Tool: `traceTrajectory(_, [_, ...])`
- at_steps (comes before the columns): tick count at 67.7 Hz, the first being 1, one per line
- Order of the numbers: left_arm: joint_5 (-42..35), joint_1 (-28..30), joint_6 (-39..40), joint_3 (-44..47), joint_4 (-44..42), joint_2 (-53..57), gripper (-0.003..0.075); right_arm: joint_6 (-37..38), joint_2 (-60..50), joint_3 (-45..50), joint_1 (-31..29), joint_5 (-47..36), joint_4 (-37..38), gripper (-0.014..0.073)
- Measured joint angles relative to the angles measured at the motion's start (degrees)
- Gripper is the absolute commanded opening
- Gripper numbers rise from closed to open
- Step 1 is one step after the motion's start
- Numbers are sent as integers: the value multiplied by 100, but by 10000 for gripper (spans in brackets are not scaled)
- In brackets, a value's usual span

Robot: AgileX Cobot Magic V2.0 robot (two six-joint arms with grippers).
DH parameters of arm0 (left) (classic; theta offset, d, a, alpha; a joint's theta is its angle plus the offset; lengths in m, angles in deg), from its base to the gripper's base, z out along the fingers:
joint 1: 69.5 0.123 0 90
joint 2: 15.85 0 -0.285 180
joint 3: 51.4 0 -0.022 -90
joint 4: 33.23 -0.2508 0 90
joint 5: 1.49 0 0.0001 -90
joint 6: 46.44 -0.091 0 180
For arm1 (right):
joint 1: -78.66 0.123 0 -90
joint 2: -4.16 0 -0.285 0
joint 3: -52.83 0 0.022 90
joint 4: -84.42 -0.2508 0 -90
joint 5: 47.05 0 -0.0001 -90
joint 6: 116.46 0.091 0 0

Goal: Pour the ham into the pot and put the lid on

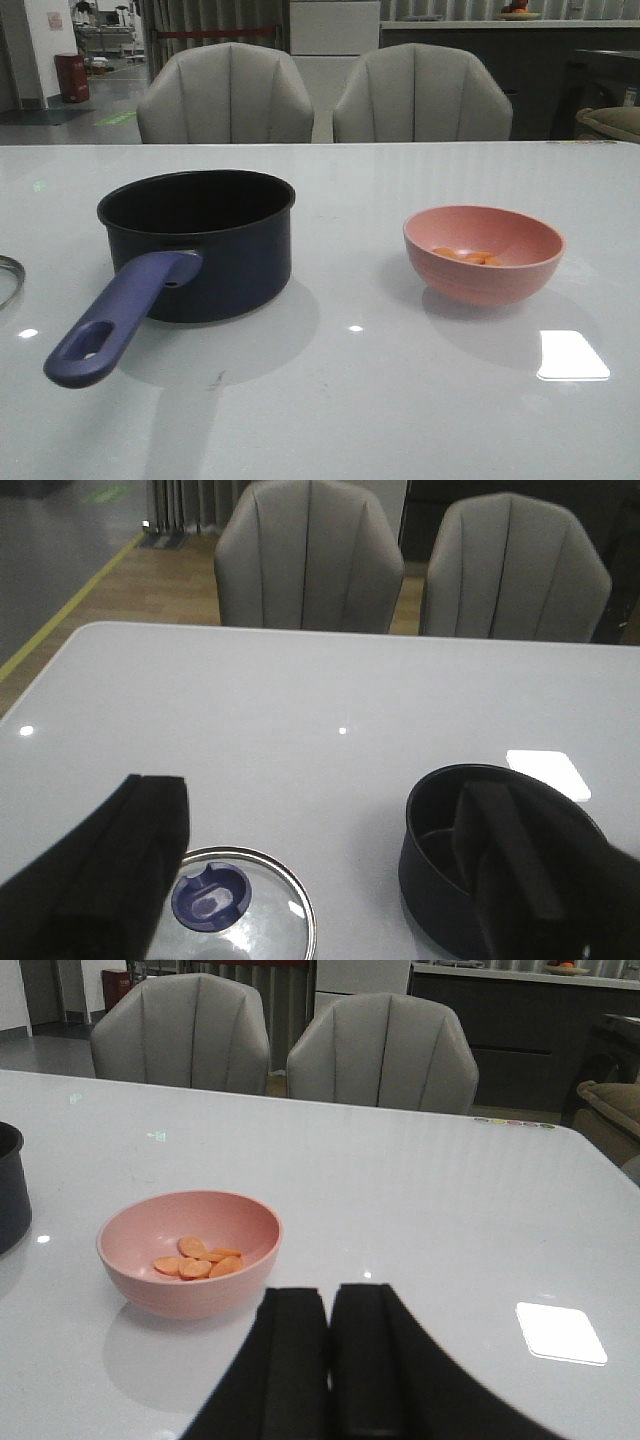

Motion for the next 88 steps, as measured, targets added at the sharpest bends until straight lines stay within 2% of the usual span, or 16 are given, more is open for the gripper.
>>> traceTrajectory(16, [-239, -618, 0, 904, -21, 1141, 582, 0, 0, 0, 0, 0, 0, 148])
traceTrajectory(33, [-563, -1485, -4, 1238, -421, 1290, 582, 0, 0, 0, 0, -56, 0, 148])
traceTrajectory(41, [-572, -1833, -13, 1350, -473, 1290, 582, 0, 0, 0, 0, -507, 0, 148])
traceTrajectory(50, [-572, -1949, -13, 1373, -486, 1290, 582, 0, 0, -203, 0, -507, -247, 148])
traceTrajectory(63, [-572, -1949, -13, 1373, -486, 1290, 582, 0, 1031, -1389, 0, 503, -390, 148])
traceTrajectory(83, [-638, -1949, -13, 1373, -486, 1290, 582, 0, 1840, -1621, 0, 471, -631, 153])
traceTrajectory(88, [-650, -1949, -13, 1373, -486, 1290, 582, 0, 2060, -1784, 0, 584, -671, 188])
